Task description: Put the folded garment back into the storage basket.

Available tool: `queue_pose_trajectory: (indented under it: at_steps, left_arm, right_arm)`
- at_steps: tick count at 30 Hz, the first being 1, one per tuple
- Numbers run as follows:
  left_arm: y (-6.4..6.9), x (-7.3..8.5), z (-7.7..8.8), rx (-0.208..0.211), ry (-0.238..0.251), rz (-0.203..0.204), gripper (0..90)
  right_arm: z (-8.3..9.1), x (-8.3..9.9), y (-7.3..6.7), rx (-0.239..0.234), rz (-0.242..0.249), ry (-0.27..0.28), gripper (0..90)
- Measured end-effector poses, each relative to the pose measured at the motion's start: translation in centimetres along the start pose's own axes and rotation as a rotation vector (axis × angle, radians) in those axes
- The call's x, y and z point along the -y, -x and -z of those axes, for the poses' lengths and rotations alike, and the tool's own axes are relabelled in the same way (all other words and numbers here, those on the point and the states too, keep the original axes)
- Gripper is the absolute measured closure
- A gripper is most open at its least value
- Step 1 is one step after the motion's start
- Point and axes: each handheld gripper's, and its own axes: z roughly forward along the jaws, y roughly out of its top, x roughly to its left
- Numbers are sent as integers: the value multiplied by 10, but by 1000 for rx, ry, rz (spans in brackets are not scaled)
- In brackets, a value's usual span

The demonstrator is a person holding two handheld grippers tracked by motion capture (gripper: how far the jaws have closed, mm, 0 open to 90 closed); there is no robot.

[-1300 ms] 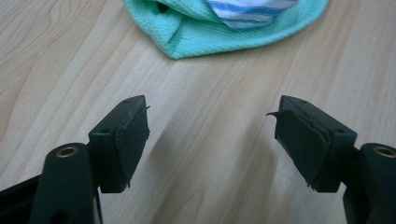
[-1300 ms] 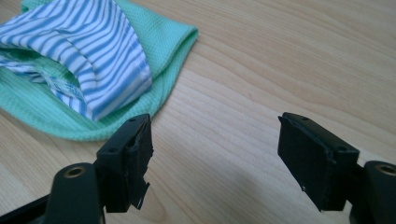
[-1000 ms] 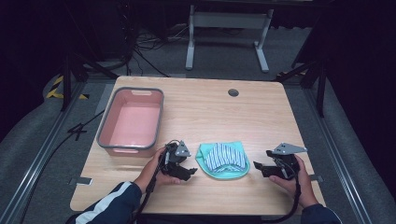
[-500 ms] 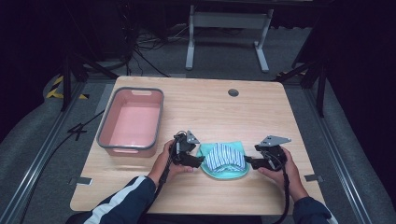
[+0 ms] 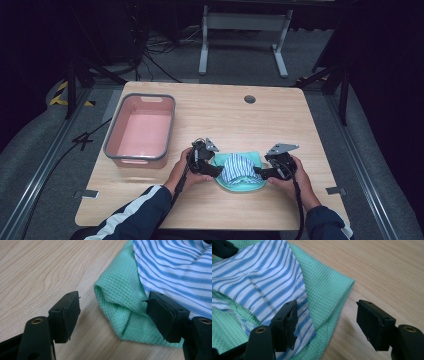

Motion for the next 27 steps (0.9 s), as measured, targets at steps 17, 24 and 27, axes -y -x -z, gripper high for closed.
queue_pose_trajectory:
  at_steps: [17,24,27]
  left_arm:
    - [0,1,-7,17,7,-37,268]
    - [3,2,-5,62,17,-70,519]
    - [4,2,-5,69,31,-67,597]
  right_arm:
    - [-9,-6,-8,-24,-35,-58,390]
    - [-7,-9,-17,-59,-29,-68,645]
    - [-7,-9,-18,-69,-30,-58,709]
